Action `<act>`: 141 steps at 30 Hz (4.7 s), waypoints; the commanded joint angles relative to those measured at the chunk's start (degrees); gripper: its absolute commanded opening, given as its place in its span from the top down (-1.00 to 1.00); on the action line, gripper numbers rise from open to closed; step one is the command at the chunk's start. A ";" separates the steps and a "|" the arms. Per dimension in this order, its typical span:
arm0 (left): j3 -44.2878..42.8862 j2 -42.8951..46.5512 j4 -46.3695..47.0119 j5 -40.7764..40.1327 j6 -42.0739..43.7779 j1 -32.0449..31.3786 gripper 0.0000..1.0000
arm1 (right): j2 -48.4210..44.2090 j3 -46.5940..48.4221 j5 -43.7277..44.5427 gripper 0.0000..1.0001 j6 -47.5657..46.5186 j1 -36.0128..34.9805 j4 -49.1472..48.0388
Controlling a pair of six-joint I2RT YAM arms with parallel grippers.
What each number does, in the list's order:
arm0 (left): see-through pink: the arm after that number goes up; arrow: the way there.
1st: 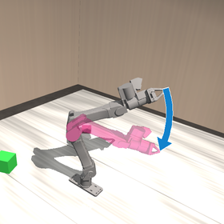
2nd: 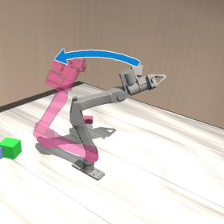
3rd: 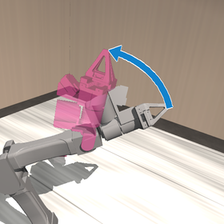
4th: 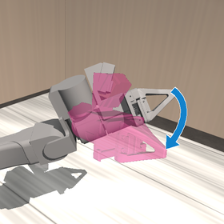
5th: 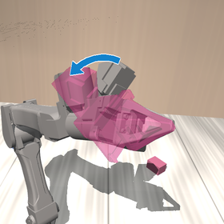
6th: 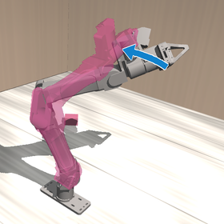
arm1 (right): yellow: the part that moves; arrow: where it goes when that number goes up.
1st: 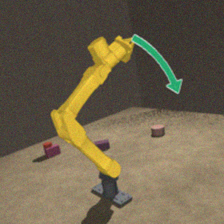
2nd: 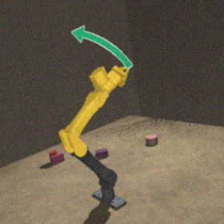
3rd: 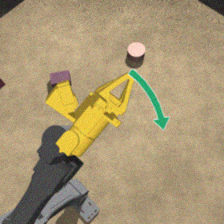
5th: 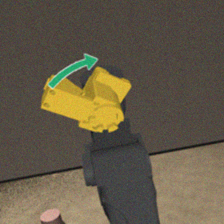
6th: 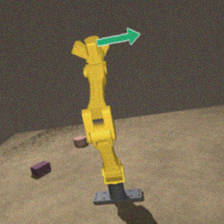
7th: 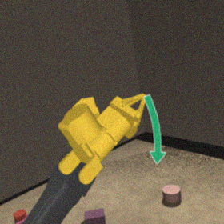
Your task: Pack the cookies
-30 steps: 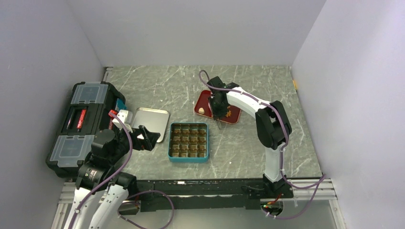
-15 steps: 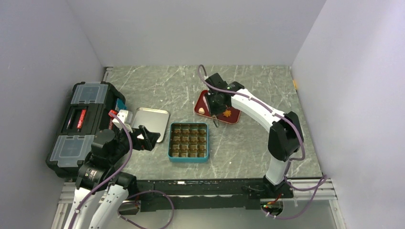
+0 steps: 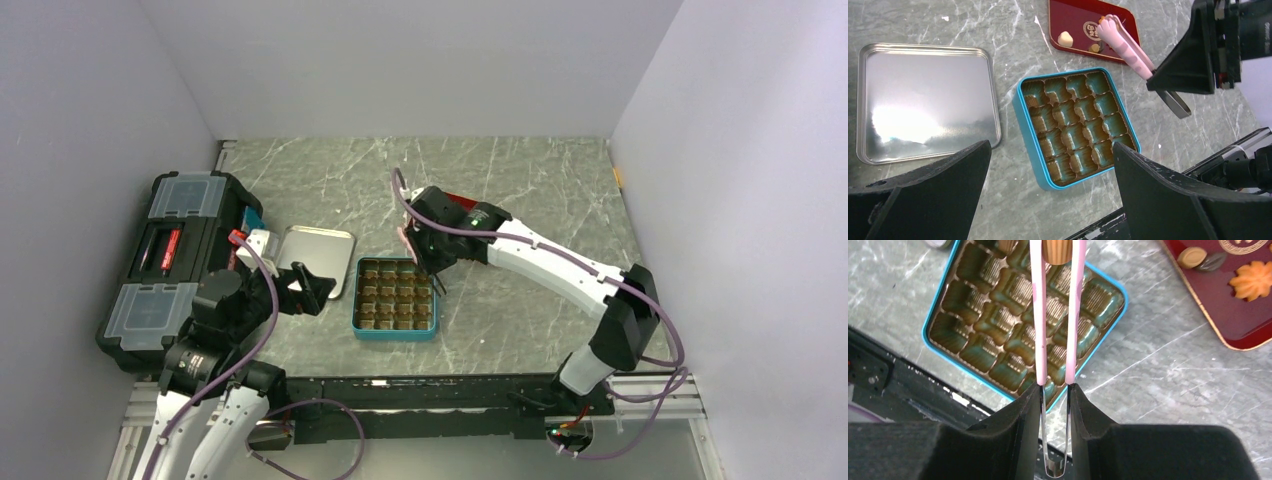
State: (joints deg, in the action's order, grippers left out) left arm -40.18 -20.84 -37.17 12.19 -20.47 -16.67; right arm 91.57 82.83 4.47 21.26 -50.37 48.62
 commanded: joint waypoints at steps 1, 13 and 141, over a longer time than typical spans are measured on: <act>-0.95 -0.78 2.01 0.11 0.35 0.32 -0.98 | -3.47 -1.90 1.63 0.67 1.95 -2.36 0.50; -0.86 -0.28 2.01 -0.16 0.12 0.06 -0.98 | -1.66 -2.98 3.24 0.67 4.39 -8.81 -0.76; -0.95 -7.06 2.69 2.21 0.78 -0.29 -0.98 | 5.42 0.14 8.43 0.06 1.11 17.95 4.09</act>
State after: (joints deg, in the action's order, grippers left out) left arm -40.18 -27.53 -36.69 13.30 -20.43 -16.75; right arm 96.20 80.03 11.05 21.98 -33.78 51.64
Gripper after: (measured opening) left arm 0.989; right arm 0.465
